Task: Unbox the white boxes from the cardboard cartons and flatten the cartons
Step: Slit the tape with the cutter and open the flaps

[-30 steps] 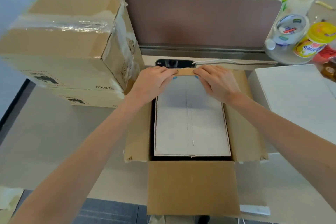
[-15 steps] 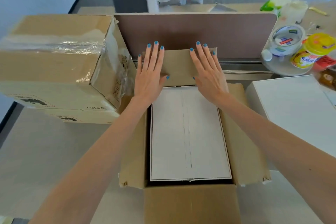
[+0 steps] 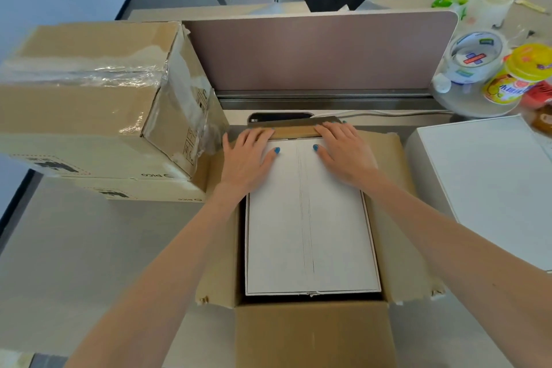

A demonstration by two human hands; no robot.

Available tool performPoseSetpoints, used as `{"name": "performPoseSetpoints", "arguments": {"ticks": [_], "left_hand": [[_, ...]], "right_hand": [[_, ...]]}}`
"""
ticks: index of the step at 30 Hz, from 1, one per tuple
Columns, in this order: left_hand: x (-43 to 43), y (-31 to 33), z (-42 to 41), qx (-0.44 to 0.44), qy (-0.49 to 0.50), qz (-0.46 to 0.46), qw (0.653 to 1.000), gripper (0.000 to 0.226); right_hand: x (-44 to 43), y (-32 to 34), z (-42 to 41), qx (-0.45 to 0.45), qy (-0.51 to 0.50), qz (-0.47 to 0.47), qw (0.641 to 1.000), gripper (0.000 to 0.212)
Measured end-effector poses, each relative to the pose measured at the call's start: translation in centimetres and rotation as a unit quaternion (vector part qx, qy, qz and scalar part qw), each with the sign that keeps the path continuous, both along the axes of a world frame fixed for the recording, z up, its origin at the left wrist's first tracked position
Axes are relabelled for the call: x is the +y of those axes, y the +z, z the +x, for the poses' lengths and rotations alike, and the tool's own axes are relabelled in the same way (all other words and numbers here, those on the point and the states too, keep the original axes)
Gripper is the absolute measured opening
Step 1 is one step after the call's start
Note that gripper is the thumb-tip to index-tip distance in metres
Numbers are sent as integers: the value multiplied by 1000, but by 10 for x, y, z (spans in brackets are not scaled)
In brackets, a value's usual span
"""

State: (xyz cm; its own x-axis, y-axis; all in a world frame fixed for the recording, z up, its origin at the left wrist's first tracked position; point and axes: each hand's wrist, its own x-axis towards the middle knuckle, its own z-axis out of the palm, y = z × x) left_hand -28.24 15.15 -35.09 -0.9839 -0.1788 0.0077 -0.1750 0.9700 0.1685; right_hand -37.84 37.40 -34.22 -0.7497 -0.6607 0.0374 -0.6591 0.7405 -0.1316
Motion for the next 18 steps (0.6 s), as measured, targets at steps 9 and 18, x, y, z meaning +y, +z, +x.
{"name": "performPoseSetpoints", "arguments": {"ticks": [9,18], "left_hand": [[3,-6,-1,11,-6,11,1000,51],[4,-4,3,27,-18,14,999,48]], "right_hand": [[5,-4,4,-11,-21,-32,999,48],[4,-4,8,8,-14,-15,1000,45]]}}
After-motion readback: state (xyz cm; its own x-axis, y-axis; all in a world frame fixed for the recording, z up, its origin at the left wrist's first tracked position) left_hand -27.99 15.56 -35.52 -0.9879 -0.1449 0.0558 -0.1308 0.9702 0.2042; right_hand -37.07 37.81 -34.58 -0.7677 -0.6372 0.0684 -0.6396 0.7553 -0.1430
